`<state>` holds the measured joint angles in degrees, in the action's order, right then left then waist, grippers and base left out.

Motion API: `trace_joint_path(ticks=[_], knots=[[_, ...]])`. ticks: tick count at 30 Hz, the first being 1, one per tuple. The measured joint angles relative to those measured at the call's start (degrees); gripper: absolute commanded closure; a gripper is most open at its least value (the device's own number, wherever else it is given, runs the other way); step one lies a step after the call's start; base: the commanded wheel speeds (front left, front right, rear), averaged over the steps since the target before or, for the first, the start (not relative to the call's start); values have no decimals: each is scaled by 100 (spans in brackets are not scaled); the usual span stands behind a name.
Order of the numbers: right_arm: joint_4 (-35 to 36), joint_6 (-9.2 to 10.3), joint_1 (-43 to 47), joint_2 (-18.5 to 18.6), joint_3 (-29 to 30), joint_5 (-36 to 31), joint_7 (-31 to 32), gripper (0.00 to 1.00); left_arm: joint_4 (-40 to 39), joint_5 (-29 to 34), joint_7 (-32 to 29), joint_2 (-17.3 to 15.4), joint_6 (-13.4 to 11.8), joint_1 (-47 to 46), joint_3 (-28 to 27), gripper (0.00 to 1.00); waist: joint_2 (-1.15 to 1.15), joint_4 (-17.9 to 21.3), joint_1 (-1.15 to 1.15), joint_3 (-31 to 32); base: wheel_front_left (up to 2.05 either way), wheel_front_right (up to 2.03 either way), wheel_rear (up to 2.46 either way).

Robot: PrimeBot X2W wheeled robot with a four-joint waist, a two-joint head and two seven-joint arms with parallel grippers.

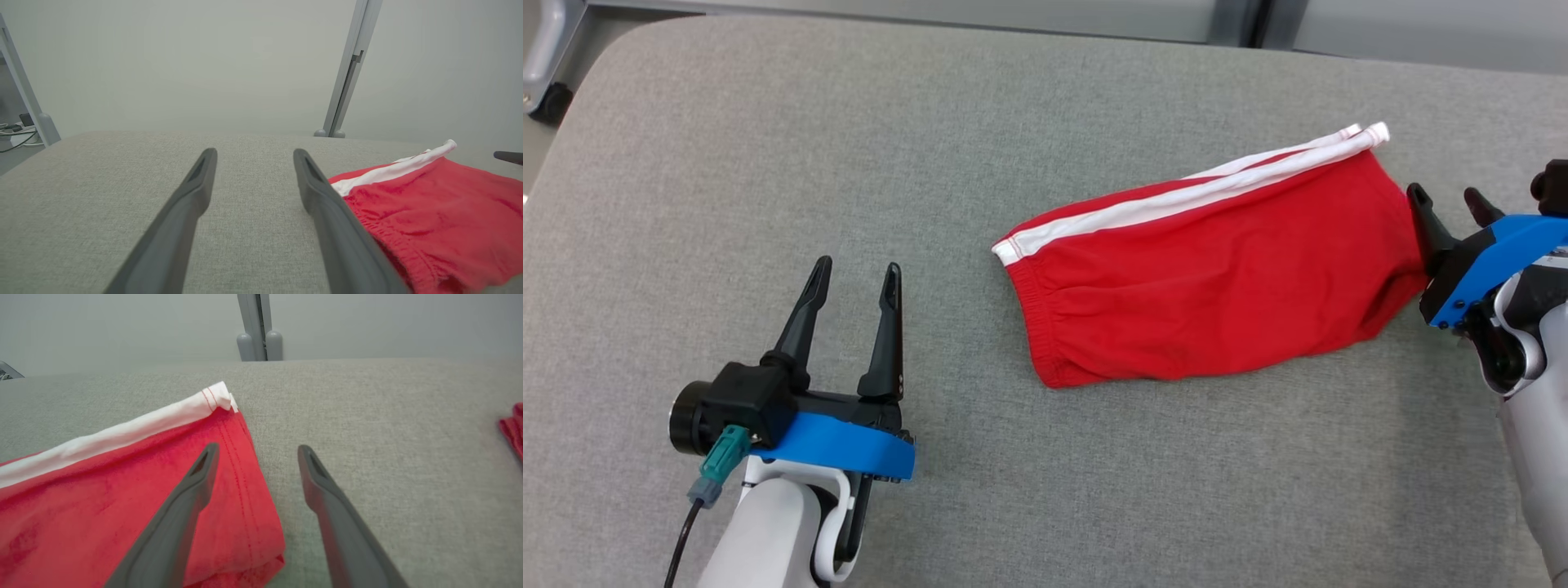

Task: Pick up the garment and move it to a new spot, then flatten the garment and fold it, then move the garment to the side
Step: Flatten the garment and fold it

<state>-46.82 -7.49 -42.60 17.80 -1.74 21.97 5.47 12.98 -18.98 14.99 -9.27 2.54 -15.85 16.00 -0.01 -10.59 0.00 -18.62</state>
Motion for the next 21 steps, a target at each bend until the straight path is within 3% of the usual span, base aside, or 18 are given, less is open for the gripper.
trace_joint_path(ticks=[15, 16, 18, 21], knots=[[-1168, 1, -520, -175, 339, -637, -124, 0, 19, 548, 1, 241, 301, 169, -514, 0, 0, -371, 0, -305, 0, 0, 0], [-1214, 10, -553, -185, 321, -637, -71, 29, 22, 556, 0, 256, 312, 169, -538, 0, 0, -383, 0, -307, 0, 0, 0], [-1257, 11, -575, -198, 261, -636, -52, 100, 23, 593, 0, 281, 339, 169, -582, 0, -1, -394, 0, -314, 0, 0, 0], [-1295, 8, -587, -291, 174, -616, -104, 100, 41, 616, 0, 326, 358, 169, -620, 0, -1, -384, 0, -317, 0, 0, 0]])
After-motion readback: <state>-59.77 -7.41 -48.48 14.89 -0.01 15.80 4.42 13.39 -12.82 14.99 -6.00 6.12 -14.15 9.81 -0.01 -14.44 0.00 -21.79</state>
